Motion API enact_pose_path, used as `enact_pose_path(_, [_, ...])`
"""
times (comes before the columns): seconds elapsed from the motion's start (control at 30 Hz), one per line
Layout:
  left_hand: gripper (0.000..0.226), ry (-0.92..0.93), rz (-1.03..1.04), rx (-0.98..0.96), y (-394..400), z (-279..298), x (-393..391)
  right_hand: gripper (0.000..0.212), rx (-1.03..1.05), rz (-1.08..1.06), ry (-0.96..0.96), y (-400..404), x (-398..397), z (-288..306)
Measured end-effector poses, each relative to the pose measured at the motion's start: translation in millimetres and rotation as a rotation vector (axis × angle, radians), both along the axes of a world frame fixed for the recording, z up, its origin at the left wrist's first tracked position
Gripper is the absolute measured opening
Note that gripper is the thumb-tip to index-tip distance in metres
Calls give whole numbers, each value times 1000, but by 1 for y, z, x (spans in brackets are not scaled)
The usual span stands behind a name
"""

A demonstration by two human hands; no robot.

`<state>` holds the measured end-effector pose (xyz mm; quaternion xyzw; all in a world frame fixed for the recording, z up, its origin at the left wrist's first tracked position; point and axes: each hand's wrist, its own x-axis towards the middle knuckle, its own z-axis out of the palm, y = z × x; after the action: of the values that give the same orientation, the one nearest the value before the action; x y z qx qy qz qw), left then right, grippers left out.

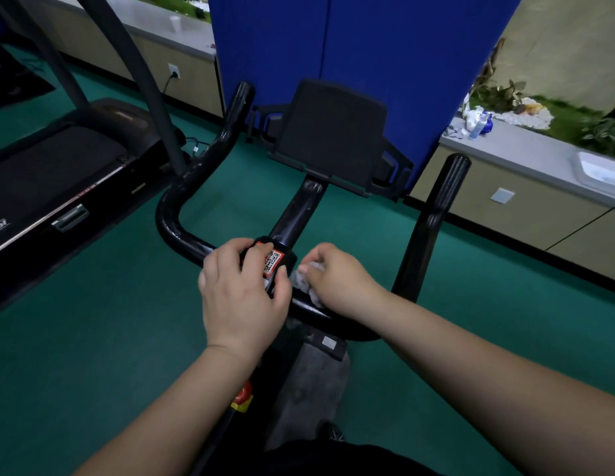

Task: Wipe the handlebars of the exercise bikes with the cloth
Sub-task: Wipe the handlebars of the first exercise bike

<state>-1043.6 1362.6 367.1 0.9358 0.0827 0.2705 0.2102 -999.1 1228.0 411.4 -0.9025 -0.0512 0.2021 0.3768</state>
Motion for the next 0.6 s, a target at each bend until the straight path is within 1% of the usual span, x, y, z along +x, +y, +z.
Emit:
enact_pose_path(0.07, [35, 8, -19, -26, 2, 1, 0, 12, -38, 77, -32, 3, -3, 1])
enact_pose_path(0.13, [36, 8, -57, -36, 5, 0, -2, 9, -112, 230, -37, -8, -3, 10])
enact_pose_path(0.2, [38, -1, -112, -24, 9, -2, -5, 5, -215, 380, 0, -29, 2, 20])
enact_pose_path(0.3, [40, -4, -173, -2, 15, -3, -7, 20, -317, 483, 50, -50, 5, 30])
enact_pose_path(0.33, [41, 1, -180, 2, 17, -3, -7, 21, -323, 479, 44, -51, 5, 30])
enact_pose_path(0.4, [41, 8, -183, 8, 18, -3, -6, 14, -312, 438, -2, -42, 5, 23])
enact_pose_path(0.43, [40, 7, -180, 12, 18, -3, -5, 10, -280, 391, -35, -33, 4, 18])
enact_pose_path(0.53, [40, 6, -174, 24, 18, -4, -4, 6, -79, 200, -102, -7, -3, 2])
enact_pose_path(0.6, [41, 7, -172, 27, 18, -4, -5, 4, -33, 187, -142, -5, -8, 0])
